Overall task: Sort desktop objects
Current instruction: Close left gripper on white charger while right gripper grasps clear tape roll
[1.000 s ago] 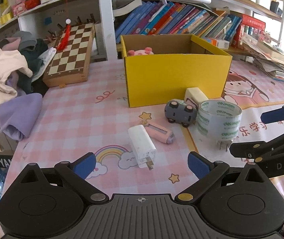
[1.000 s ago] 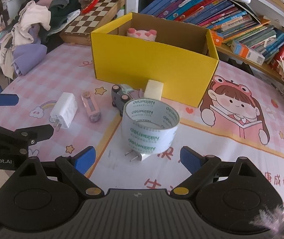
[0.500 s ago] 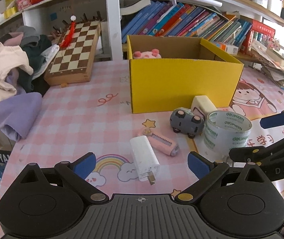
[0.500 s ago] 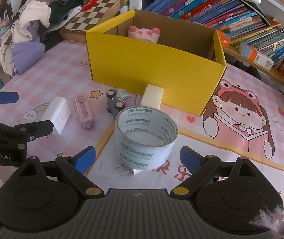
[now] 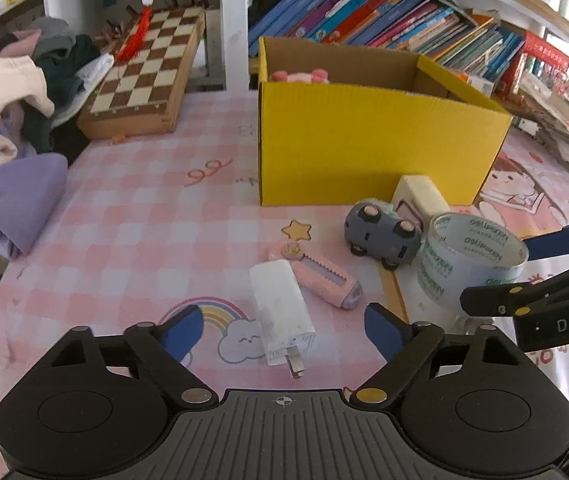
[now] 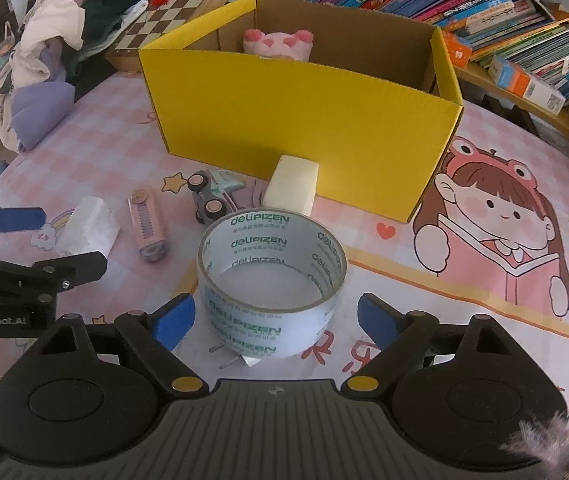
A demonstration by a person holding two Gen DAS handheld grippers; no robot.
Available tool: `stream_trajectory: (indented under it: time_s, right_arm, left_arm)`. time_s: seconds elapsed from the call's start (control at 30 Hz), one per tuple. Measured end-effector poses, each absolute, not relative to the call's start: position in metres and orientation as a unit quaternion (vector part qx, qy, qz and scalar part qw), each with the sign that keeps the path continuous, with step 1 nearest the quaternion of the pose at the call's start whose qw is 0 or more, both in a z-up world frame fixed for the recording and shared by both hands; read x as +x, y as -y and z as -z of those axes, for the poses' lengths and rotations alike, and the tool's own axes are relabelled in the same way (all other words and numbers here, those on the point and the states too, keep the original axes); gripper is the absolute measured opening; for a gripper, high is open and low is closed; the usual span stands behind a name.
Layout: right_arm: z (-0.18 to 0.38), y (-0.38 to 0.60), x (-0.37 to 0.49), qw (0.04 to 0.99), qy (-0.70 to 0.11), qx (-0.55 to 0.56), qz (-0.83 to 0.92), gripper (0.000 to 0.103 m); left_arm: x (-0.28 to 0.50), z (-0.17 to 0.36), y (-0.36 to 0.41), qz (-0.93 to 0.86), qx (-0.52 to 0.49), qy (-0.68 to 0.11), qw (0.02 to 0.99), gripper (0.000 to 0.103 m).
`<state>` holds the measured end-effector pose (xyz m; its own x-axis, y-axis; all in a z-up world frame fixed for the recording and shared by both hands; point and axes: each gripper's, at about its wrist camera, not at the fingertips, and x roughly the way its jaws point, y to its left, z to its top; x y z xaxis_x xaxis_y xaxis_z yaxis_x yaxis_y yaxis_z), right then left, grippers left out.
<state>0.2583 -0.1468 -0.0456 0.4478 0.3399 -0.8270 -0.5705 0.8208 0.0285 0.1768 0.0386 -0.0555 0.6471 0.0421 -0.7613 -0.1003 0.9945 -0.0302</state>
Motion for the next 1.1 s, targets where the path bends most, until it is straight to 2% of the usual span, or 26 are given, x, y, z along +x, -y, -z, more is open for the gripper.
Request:
stream_trajectory:
  time_s: [0.2,0.27,0.37,0.53,0.63,0.8,0.9,1.0,1.1]
  right_arm:
    - [0.05,0.146,0.268,0.836,-0.46,-0.118,-0.277,0.089]
    - [0.051,0.145,0.27,0.834,-0.461,-0.119,-0.28,0.089]
    - [0.052,0.143,0.272,0.831,-0.462,-0.121,-0.284,0.089]
    - [0.053,0.141,0.277,0.83,-0.465,-0.121,-0.285,0.089]
    - [0.055,0.138,0.279,0.827,-0.467,-0.124,-0.286,0.089]
    - [0.058,0.137,0.283,0.824,-0.476,-0.118,-0.283,0.088]
    - [0.059,0.136,0.284,0.825,-0.476,-0.117,-0.281,0.088]
    - [0.06,0.133,0.285,0.825,-0.476,-0.119,-0.281,0.086]
    - [0.059,0.132,0.284,0.825,-0.476,-0.122,-0.28,0.084]
  left_arm:
    - [0.186,0.063,-0.037,-0.045,-0.03,-0.432,0.9,0.078]
    - [0.191,0.065,-0.037,-0.044,-0.029,-0.437,0.898,0.071]
    - [0.195,0.07,-0.037,-0.043,-0.03,-0.443,0.895,0.066]
    - [0.2,0.077,-0.043,-0.057,-0.032,-0.453,0.889,0.065]
    - [0.203,0.079,-0.048,-0.063,-0.036,-0.454,0.888,0.059]
    - [0.204,0.079,-0.046,-0.055,-0.024,-0.452,0.89,0.056]
    - [0.204,0.078,-0.046,-0.05,-0.023,-0.45,0.891,0.046]
    - [0.204,0.078,-0.05,-0.049,-0.024,-0.447,0.893,0.027]
    - [0.203,0.078,-0.054,-0.045,-0.027,-0.447,0.893,0.025]
